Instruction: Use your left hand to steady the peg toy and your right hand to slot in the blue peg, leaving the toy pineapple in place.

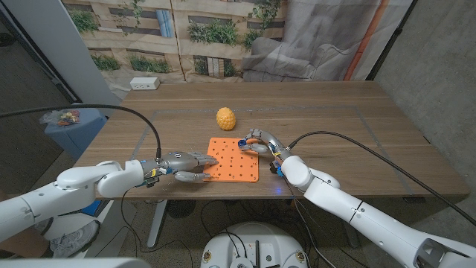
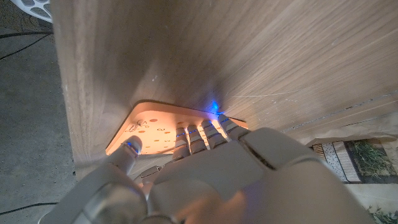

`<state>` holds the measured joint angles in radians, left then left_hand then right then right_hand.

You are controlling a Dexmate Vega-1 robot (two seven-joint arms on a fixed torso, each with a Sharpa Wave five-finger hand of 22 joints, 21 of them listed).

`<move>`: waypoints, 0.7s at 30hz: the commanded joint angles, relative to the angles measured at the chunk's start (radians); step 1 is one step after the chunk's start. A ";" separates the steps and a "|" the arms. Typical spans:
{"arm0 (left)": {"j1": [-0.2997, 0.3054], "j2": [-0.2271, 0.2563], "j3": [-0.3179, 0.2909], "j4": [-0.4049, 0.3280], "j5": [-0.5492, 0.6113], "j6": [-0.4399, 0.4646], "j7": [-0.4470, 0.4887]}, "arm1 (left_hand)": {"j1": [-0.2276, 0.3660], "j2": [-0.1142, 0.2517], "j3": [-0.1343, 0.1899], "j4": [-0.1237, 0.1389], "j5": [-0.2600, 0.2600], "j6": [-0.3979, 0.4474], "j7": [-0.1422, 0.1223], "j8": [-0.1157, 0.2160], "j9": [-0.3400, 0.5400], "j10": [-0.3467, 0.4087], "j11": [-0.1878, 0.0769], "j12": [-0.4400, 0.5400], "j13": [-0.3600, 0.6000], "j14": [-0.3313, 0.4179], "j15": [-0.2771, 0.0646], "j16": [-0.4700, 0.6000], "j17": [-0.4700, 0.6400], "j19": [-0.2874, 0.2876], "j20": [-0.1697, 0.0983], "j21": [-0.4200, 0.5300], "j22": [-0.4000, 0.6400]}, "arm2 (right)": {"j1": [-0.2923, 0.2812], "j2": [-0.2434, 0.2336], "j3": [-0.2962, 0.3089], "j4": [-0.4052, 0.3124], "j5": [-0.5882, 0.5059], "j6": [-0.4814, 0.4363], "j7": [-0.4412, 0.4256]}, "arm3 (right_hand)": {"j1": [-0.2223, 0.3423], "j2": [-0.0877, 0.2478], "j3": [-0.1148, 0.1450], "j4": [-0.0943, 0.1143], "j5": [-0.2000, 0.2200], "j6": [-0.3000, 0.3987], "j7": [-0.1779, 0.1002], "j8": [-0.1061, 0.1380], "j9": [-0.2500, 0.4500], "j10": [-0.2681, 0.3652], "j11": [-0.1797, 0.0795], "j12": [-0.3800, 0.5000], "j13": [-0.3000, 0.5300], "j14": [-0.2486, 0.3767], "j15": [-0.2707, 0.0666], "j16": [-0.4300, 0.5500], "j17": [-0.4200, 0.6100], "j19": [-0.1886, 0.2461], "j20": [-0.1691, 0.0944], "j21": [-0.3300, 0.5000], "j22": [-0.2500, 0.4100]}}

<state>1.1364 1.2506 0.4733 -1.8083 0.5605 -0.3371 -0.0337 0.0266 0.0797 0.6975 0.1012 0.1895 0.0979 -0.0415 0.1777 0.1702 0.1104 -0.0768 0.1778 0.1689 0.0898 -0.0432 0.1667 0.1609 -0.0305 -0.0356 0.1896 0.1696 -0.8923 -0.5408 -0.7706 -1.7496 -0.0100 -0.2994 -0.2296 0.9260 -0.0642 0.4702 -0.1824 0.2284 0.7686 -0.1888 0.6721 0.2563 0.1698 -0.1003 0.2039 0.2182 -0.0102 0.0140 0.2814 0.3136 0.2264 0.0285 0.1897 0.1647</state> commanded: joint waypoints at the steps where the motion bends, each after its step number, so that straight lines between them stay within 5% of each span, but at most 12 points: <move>1: -0.015 -0.010 0.007 0.011 0.001 -0.009 -0.011 | 0.009 0.073 0.003 -0.004 -0.002 0.010 0.000 0.005 0.002 0.007 0.001 0.007 0.003 0.016 -0.050 0.009 0.004 0.008 -0.134 0.004 0.002 | 0.003 -0.002 -0.002 -0.010 0.019 -0.037 -0.004 | 0.039 0.024 0.003 0.004 0.003 0.157 -0.035 0.031 0.008 0.004 -0.005 0.008 0.003 0.006 -0.005 0.005 0.003 0.015 0.006 0.006 0.004; 21: -0.028 -0.014 0.012 0.018 0.005 -0.022 -0.020 | 0.012 0.073 0.007 -0.011 -0.003 0.011 -0.001 0.005 0.002 0.009 -0.001 0.007 0.003 0.016 -0.052 0.008 0.004 0.010 -0.135 0.004 0.002 | 0.026 -0.002 -0.025 -0.006 0.017 -0.073 -0.001 | 0.051 0.019 -0.001 0.006 0.000 0.165 -0.036 0.036 0.011 0.012 -0.007 0.011 0.003 0.014 -0.007 0.010 0.006 0.025 0.000 0.006 0.004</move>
<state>1.1170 1.2398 0.4815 -1.7954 0.5603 -0.3494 -0.0476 0.0265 0.0797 0.7014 0.0974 0.1895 0.0962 -0.0433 0.1783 0.1701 0.1101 -0.0766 0.1799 0.1689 0.0893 -0.0428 0.1675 0.1609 -0.0251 -0.0302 0.1896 0.1696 -0.8785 -0.5446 -0.7822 -1.7593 0.0109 -0.3538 -0.2298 0.9577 -0.0617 0.4700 -0.1824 0.2274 0.7686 -0.1887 0.6721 0.2564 0.1735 -0.1038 0.2119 0.2184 -0.0030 0.0069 0.2851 0.3135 0.2333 0.0215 0.1896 0.1662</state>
